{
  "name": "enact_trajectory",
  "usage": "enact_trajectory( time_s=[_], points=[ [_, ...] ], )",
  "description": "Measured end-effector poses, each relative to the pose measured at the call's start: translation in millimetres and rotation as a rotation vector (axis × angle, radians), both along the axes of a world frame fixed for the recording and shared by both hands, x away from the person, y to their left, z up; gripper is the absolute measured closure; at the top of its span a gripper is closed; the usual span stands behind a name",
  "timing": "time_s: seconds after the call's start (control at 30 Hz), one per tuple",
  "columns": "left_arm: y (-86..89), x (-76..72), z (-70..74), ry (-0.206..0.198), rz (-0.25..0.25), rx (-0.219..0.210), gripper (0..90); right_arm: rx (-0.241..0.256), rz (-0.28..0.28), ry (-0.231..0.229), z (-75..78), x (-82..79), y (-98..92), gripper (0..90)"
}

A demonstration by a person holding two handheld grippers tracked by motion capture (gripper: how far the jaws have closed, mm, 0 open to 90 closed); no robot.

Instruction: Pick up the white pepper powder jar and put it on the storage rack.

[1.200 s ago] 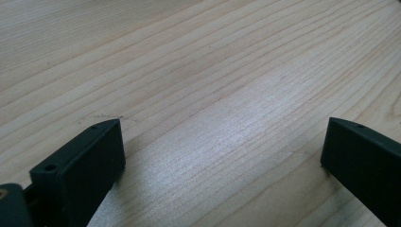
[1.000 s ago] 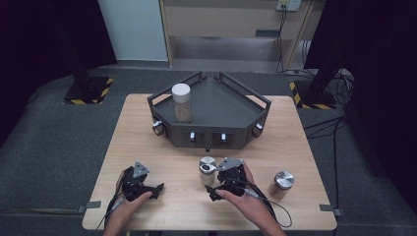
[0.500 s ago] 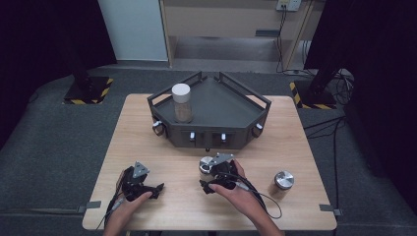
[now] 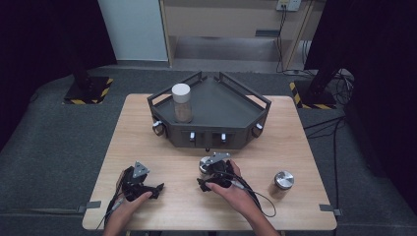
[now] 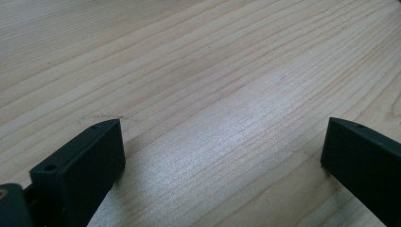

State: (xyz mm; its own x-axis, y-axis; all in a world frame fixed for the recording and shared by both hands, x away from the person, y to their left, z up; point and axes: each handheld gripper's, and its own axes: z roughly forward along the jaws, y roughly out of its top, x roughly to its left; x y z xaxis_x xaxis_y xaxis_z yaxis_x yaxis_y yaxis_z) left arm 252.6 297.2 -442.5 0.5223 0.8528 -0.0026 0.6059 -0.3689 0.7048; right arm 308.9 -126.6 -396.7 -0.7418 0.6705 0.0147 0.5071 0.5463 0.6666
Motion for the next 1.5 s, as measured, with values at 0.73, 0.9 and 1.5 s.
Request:
enact_trajectory(
  time_s=[0.73,0.9,1.5],
  points=[
    [-0.1,0.1,0.2,0.001,0.000,0.001,0.0,-0.002,0.004,-0.031,5.8,-2.5,0.0,31.2],
    [0.0,0.0,0.0,0.000,0.000,0.000,0.0,-0.007,0.018,-0.030,16.0,-4.9,-5.9,31.2],
    [0.0,-0.1,-0.1,0.000,0.000,0.000,0.0,-0.025,0.057,-0.059,52.5,-11.0,-14.6,31.2]
  ],
)
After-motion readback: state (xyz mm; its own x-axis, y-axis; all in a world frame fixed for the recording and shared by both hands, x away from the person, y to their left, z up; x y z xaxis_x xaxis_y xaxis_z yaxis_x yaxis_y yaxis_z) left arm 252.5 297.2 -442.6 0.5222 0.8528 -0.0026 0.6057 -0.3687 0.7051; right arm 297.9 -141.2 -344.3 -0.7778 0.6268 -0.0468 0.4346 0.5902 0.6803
